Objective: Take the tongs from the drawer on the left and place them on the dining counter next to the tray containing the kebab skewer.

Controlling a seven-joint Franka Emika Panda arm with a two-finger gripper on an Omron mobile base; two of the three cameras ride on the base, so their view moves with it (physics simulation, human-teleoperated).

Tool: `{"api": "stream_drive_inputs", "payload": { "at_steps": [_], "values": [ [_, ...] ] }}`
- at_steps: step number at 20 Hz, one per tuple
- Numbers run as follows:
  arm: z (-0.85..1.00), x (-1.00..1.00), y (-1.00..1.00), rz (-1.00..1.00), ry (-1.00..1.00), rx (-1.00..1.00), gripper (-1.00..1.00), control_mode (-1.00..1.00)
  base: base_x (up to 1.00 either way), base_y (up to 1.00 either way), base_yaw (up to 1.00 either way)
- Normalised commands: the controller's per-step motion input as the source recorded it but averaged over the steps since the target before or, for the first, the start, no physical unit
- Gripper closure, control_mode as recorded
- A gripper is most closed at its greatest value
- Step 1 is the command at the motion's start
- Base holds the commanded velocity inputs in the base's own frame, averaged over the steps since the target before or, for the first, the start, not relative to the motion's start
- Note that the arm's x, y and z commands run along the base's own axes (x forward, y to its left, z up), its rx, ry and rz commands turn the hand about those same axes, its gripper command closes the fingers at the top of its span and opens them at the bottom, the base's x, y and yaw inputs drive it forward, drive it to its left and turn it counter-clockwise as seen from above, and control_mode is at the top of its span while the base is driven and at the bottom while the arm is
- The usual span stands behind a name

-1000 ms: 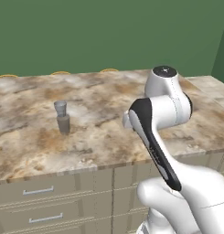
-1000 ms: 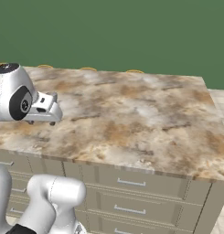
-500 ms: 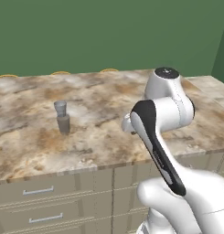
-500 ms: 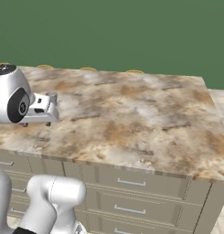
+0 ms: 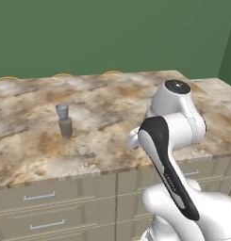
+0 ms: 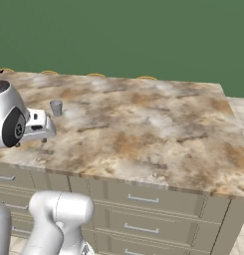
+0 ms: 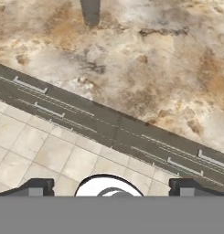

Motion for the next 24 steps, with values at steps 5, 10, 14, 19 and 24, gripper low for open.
{"api": "stream_drive_inputs", "payload": {
  "at_steps": [5,10,14,19,24],
  "values": [
    [-0.27,-0.27,0.14,0.16,-0.05,0.0,-1.0,-1.0,0.0,0.0,0.0],
    [-0.08,-0.07,0.06,0.05,-0.01,-0.01,-1.0,-1.0,0.0,0.0,0.0],
    [0.0,0.0,0.0,0.0,-0.02,0.0,-1.0,-1.0,0.0,0.0,0.0],
    [-0.29,-0.69,0.5,0.04,-0.1,-0.15,-1.0,-1.0,0.0,0.0,0.0],
    [-0.38,-0.68,1.0,0.01,-0.16,-0.3,-1.0,-1.0,0.0,0.0,0.0]
  ]
}}
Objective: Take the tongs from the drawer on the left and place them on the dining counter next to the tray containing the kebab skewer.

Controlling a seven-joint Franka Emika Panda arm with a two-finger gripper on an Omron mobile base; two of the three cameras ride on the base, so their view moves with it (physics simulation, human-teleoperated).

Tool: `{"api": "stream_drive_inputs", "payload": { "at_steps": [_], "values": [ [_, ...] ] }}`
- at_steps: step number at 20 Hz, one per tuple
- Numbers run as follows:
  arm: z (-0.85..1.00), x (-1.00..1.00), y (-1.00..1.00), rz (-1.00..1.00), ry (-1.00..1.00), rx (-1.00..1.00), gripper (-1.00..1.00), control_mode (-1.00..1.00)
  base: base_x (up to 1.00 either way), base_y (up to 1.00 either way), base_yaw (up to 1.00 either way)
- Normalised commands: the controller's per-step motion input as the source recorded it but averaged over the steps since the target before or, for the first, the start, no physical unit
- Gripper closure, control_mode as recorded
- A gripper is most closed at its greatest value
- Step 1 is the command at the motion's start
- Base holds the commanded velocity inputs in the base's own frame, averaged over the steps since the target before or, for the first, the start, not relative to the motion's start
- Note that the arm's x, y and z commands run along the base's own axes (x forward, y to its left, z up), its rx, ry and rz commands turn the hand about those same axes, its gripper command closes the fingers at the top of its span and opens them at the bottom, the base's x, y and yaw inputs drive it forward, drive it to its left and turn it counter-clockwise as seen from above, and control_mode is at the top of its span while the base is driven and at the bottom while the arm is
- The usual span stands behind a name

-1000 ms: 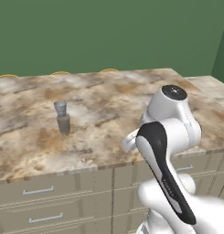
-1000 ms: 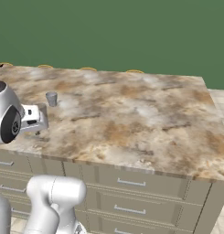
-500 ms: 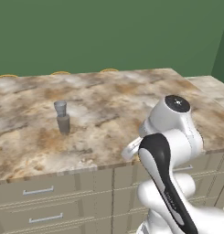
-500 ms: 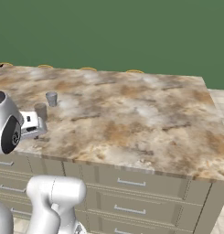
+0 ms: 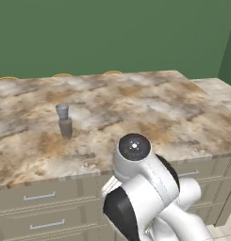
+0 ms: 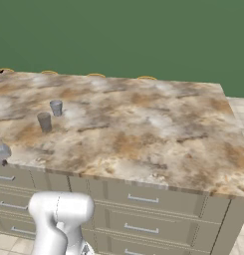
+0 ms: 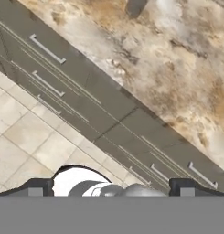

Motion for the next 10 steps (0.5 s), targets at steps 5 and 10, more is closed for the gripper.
{"api": "stream_drive_inputs", "payload": {
  "at_steps": [5,10],
  "values": [
    [-0.44,-0.54,1.0,0.05,-0.11,-0.23,-1.0,-1.0,0.0,0.0,0.0],
    [-0.59,-0.02,0.8,0.05,-0.07,-0.27,-1.0,-1.0,0.0,0.0,0.0]
  ]
}}
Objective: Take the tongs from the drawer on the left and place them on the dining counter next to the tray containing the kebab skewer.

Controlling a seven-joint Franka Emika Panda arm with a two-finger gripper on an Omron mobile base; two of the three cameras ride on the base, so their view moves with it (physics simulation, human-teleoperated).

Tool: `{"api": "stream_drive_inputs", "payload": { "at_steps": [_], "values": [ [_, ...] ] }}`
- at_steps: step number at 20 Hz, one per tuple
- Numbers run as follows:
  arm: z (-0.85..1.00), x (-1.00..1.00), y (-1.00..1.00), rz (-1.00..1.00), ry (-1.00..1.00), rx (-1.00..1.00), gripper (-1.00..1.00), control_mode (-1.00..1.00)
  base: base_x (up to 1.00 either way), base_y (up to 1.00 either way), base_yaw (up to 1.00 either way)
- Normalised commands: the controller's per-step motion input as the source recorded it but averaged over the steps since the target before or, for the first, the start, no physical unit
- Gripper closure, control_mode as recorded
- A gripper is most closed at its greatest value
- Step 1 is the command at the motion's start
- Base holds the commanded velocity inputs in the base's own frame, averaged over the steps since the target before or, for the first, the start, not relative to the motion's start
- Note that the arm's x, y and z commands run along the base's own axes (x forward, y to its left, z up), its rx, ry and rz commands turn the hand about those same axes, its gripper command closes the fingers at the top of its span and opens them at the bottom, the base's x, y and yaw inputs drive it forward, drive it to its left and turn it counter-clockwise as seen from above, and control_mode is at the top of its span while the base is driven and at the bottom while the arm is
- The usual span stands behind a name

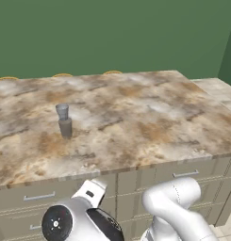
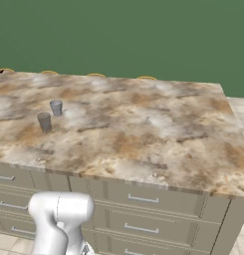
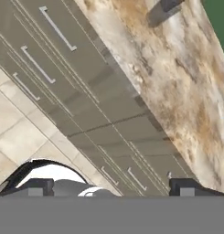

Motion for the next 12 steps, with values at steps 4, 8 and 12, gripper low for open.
{"api": "stream_drive_inputs", "payload": {
  "at_steps": [4,8,12],
  "values": [
    [-0.57,0.0,0.95,0.05,-0.2,-0.34,-1.0,-1.0,0.0,0.0,0.0],
    [-0.53,0.03,0.69,0.12,-0.3,-0.31,-1.0,-1.0,0.0,0.0,0.0],
    [-0.42,0.19,0.37,0.21,-0.24,-0.25,-1.0,-1.0,0.0,0.0,0.0]
  ]
}}
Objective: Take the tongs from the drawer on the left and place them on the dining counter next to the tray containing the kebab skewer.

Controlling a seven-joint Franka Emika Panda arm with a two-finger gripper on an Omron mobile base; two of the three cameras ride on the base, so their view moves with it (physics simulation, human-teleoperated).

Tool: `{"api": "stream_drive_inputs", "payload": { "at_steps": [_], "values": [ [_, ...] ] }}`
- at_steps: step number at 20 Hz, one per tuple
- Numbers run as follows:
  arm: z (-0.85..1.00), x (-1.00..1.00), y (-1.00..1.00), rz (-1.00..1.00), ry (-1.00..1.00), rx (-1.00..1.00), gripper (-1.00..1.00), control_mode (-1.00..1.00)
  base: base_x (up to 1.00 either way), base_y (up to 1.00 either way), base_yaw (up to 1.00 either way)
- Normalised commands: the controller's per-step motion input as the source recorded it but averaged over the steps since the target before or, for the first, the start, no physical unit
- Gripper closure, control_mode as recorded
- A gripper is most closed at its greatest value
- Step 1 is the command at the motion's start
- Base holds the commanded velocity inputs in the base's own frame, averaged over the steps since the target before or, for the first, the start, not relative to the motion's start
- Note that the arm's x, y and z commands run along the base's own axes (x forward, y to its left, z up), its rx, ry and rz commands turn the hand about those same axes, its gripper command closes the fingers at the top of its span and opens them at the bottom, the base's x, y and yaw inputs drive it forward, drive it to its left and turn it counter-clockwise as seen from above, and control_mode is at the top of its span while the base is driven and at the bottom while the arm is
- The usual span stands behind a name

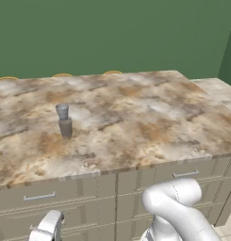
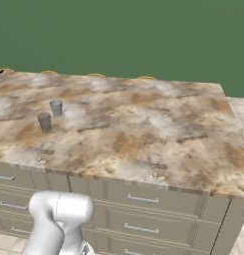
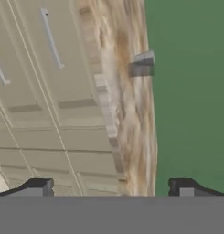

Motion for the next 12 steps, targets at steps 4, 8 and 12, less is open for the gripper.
{"api": "stream_drive_inputs", "payload": {
  "at_steps": [4,8,12],
  "values": [
    [-0.25,0.37,0.05,0.27,-0.09,-0.17,-1.0,-1.0,0.0,0.0,0.0],
    [-0.15,0.58,0.0,0.22,-0.1,-0.02,-1.0,-1.0,0.0,0.0,0.0],
    [-0.17,0.74,0.0,0.11,-0.07,0.0,-1.0,-1.0,0.0,0.0,0.0]
  ]
}}
